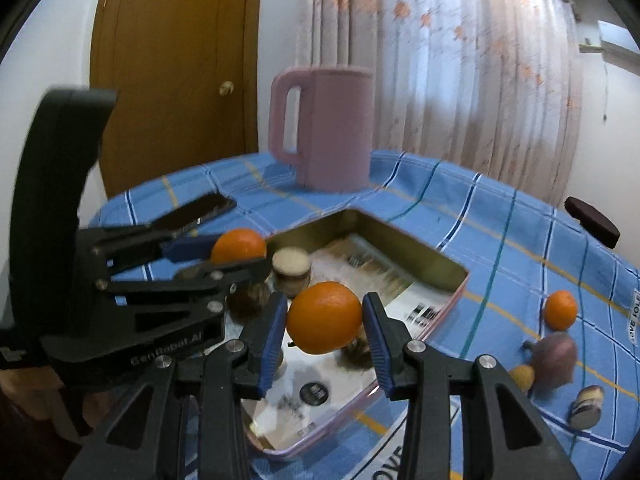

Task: Organize fruits
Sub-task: 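Open both tools over the tin to drop the two oranges inside, then grasp a small brown round fruit with left tool while right tool grasps a cylindrical jar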

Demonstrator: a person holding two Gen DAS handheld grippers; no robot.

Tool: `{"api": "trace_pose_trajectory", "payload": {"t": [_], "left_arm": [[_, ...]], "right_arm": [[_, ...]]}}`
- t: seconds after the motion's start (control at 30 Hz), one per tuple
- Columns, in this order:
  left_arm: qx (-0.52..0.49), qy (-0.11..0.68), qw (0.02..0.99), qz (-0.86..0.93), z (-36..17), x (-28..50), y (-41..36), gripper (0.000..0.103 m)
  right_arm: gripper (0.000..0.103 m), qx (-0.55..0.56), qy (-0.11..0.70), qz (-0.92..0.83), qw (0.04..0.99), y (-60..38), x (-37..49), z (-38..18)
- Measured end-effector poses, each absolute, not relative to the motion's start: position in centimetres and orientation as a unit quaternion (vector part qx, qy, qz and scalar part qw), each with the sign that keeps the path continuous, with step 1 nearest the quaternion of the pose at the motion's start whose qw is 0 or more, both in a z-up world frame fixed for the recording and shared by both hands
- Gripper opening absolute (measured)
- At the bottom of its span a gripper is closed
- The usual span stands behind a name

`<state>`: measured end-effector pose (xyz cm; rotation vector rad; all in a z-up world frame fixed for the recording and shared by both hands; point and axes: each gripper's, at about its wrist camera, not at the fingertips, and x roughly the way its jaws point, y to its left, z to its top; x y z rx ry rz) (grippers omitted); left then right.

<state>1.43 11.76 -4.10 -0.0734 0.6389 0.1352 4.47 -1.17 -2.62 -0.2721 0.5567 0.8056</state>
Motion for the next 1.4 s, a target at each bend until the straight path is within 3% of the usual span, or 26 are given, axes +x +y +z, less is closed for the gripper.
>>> {"api": "trace_pose_trajectory", "payload": {"t": [0.13,0.23,0.3,0.37,0.77,1.2,1.33,1.4], "left_arm": [[-0.028,0.317,0.945,0.073,-4.3,1.4,11.5,0.041],[-0.012,0.306,0.949,0.079,-3.9,1.0,10.9,0.056],[-0.01,0.294,0.952,0.088,-3.3,0.6,10.7,0.076],[-0.01,0.282,0.955,0.091,-2.4,0.2,10.3,0.084],[0.019,0.26,0.965,-0.01,-0.1,2.6,-0.1,0.085],[0.039,0.318,0.946,-0.037,-3.3,8.2,-5.2,0.085],[0.029,0.339,0.939,-0.057,-3.9,9.1,-5.5,0.081],[0.033,0.346,0.935,-0.07,-4.3,9.2,-5.9,0.072]], "right_arm": [[0.042,-0.132,0.287,0.396,0.862,-0.9,4.7,-3.2],[0.045,-0.133,0.281,0.393,0.866,-1.5,4.5,-3.0],[0.05,-0.123,0.275,0.388,0.871,-2.5,4.4,-2.6],[0.054,-0.108,0.269,0.383,0.877,-3.8,4.5,-2.0],[0.056,-0.068,0.251,0.226,0.939,-15.7,7.0,0.0],[0.056,-0.011,0.36,0.113,0.926,-20.8,13.3,-3.8],[0.051,-0.002,0.395,0.114,0.912,-20.9,14.7,-4.8],[0.046,0.012,0.413,0.137,0.9,-20.7,15.4,-5.6]]}}
